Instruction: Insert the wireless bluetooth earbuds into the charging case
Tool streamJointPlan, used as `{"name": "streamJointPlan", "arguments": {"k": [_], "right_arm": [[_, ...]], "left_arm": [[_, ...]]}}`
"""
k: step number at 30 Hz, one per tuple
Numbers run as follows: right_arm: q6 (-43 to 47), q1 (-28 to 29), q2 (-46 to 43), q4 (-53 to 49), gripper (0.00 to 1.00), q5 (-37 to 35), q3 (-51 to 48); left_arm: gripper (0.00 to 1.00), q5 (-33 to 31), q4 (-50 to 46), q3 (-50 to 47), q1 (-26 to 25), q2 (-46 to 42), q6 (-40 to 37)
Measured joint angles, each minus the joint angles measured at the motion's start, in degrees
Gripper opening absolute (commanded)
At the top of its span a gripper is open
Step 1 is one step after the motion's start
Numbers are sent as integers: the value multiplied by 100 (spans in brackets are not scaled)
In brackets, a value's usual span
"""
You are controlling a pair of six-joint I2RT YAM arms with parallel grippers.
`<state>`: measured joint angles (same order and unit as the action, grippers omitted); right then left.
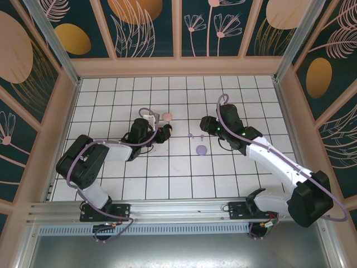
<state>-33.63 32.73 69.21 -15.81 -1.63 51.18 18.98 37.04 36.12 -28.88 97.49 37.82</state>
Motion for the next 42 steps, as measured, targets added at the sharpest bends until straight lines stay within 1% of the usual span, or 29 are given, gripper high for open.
{"name": "streamJointPlan", "arguments": {"k": [5, 8, 9, 10, 14, 18, 20, 24, 28, 32, 39, 42], "right_arm": [[0, 26, -61, 13, 49, -57, -61], [0, 37, -61, 24, 50, -98, -107], [0, 37, -61, 20, 50, -114, -118], [0, 42, -61, 22, 51, -138, -122], [-4, 68, -63, 22, 55, -179, -122], [0, 105, -70, 22, 58, -205, -122], [0, 125, -70, 20, 58, -208, -122], [0, 155, -72, 17, 59, -256, -122], [0, 190, -107, -7, 61, -317, -120], [0, 251, -164, -63, 62, -363, -120], [0, 339, -184, -114, 63, -487, -120], [-2, 367, -184, -122, 66, -505, -120]], "left_arm": [[1, -17, -372, 101, 286, 310, 44], [6, -26, -627, 258, 417, 485, 37], [9, -35, -721, 321, 448, 518, 28], [14, -48, -789, 378, 470, 540, 9], [29, -136, -1078, 608, 540, 588, -96], [38, -262, -1399, 850, 636, 662, -219], [41, -354, -1563, 911, 682, 671, -269], [45, -481, -1827, 1019, 754, 671, -356], [47, -664, -2031, 1102, 824, 651, -452], [47, -1056, -2402, 1165, 977, 459, -614], [48, -1711, -2881, 1316, 1132, -308, -931], [48, -1908, -2914, 1344, 1132, -728, -1056]]}}
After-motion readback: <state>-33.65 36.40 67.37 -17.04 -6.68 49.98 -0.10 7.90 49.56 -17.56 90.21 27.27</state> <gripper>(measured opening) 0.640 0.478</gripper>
